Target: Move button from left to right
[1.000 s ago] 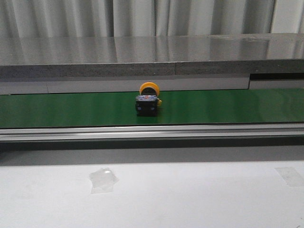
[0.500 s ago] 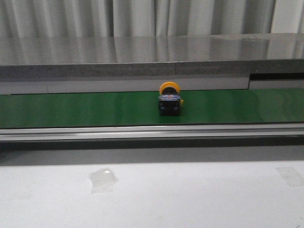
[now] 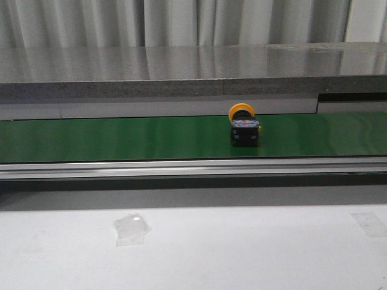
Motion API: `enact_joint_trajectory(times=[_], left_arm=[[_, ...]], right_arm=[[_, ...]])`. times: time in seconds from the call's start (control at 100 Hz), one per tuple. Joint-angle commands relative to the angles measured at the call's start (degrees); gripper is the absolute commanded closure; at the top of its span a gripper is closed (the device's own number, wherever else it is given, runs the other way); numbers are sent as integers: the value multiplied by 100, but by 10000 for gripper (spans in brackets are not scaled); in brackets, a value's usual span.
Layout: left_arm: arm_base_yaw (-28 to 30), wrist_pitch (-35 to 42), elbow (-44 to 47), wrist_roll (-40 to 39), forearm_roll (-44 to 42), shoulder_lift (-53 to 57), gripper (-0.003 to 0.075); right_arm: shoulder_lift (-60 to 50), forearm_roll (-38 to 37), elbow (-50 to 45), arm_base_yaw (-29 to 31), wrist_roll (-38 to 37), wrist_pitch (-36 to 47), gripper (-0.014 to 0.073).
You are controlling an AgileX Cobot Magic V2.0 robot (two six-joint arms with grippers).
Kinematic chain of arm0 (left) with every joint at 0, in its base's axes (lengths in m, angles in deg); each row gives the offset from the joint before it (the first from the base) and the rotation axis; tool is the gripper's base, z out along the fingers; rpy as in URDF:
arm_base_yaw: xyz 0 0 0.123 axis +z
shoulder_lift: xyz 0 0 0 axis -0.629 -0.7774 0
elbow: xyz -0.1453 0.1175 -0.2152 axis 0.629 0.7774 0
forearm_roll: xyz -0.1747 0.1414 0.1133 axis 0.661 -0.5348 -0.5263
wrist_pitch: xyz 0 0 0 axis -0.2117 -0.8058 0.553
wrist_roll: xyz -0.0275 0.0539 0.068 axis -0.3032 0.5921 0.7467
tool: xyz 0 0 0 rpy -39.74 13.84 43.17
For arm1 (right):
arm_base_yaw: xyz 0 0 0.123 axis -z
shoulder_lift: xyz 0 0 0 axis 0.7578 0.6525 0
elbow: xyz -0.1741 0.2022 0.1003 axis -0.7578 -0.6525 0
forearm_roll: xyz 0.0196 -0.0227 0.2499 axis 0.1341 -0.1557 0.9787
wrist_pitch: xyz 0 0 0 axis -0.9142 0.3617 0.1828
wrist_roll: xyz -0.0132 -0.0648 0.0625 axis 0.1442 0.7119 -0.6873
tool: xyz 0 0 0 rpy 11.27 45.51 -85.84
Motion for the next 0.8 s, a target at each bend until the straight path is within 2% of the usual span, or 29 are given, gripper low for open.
enact_joint_trajectory(times=[0.0,0.22,0.79], left_arm=[[-30,504,-145,-16,78,-35,740],[-30,504,-145,-16,78,-35,740],[-30,504,-145,-16,78,-35,740]], right_arm=[[310,256,425,2,215,265,-17],[1318,359,1034,-131,554,238,-17],[3101,281,2127,-747,570,394,-17]])
